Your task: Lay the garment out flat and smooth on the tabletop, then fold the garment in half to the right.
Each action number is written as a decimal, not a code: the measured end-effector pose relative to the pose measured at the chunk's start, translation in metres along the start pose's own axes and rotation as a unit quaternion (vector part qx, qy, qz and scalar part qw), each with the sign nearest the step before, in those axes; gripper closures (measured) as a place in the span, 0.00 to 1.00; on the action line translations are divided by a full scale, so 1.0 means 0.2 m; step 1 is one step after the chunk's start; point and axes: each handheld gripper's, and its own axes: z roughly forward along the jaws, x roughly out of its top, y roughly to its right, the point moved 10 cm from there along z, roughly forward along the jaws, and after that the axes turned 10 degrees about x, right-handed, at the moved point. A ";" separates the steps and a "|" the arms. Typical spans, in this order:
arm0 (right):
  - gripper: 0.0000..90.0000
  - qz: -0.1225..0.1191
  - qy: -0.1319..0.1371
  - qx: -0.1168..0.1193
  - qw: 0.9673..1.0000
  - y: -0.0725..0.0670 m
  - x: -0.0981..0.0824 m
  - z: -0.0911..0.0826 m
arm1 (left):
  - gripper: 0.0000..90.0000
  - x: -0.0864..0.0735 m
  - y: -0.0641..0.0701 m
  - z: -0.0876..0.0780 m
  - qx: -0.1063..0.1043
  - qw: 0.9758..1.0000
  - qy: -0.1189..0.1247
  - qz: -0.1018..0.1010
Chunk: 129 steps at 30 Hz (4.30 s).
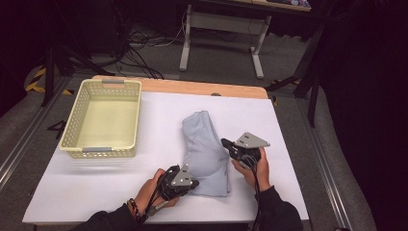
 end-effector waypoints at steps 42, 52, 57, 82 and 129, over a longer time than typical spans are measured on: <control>0.96 0.062 -0.091 -0.061 0.992 0.47 0.17 0.59 | 1.00 0.00 0.01 0.00 0.006 1.000 0.002 0.002; 0.99 0.037 -0.133 0.028 0.990 0.31 0.05 0.59 | 1.00 0.00 0.01 0.00 0.009 1.000 0.003 0.003; 1.00 0.035 -0.142 0.012 0.989 0.34 0.02 0.65 | 1.00 0.00 0.01 -0.01 0.007 1.000 0.001 0.007; 1.00 0.042 -0.068 -0.012 0.997 0.18 0.18 0.31 | 1.00 -0.01 0.01 -0.01 0.000 1.000 0.000 -0.004; 1.00 0.000 -0.108 0.000 0.994 -0.10 -0.23 0.14 | 1.00 -0.01 0.01 -0.01 0.008 1.000 0.002 0.002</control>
